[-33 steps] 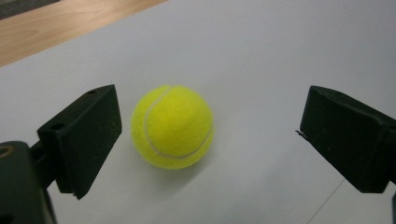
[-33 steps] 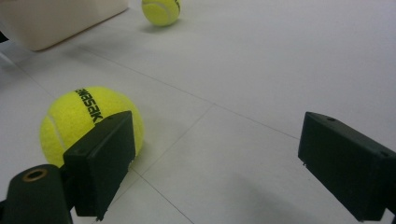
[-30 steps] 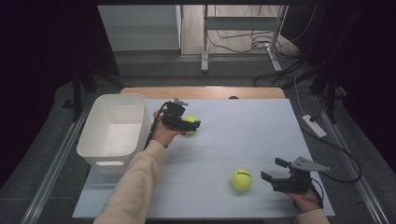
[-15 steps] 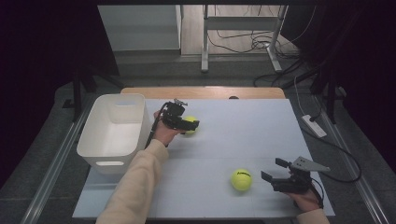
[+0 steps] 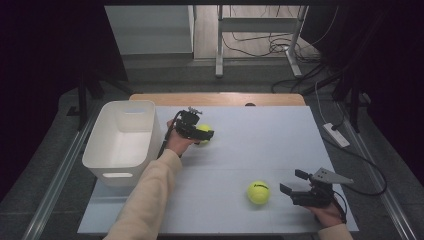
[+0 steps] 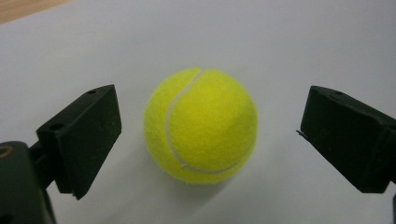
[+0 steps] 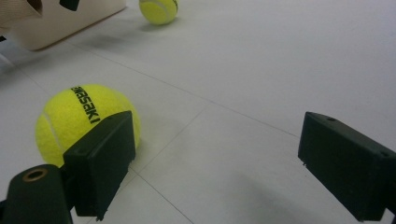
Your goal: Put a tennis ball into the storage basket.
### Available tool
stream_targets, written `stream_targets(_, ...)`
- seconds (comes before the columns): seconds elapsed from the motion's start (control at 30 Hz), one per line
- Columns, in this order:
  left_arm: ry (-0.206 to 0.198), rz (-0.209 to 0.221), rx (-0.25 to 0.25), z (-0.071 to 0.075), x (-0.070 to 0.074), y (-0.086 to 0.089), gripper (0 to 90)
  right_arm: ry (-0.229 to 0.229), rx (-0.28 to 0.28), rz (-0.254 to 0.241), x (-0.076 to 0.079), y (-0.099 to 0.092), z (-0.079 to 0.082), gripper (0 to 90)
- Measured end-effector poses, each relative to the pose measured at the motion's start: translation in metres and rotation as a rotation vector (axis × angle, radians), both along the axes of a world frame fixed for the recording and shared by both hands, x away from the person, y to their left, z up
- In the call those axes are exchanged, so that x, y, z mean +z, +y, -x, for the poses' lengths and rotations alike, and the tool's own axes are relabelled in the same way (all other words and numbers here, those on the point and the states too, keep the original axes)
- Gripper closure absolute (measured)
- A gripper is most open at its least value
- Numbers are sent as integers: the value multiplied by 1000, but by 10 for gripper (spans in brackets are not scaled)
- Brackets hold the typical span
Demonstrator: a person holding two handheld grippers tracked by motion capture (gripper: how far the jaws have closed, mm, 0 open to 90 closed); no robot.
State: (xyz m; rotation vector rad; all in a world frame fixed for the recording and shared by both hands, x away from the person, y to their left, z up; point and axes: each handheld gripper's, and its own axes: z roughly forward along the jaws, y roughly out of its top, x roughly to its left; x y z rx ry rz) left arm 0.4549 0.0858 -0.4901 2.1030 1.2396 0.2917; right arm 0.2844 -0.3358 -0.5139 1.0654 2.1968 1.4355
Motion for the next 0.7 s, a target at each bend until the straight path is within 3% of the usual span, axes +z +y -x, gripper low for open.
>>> stream_targets(0.4,51,-1,4,-8,-15,1,98,2,-5,-2,-1,-1,0,110)
stream_targets(0.53,42,-21,-22,-7,-17,-1,256,1,-5,0,-1,-1,0,111)
stream_targets(0.7,38,-44,-44,-6,-16,-1,273,2,-5,1,-1,-1,0,111)
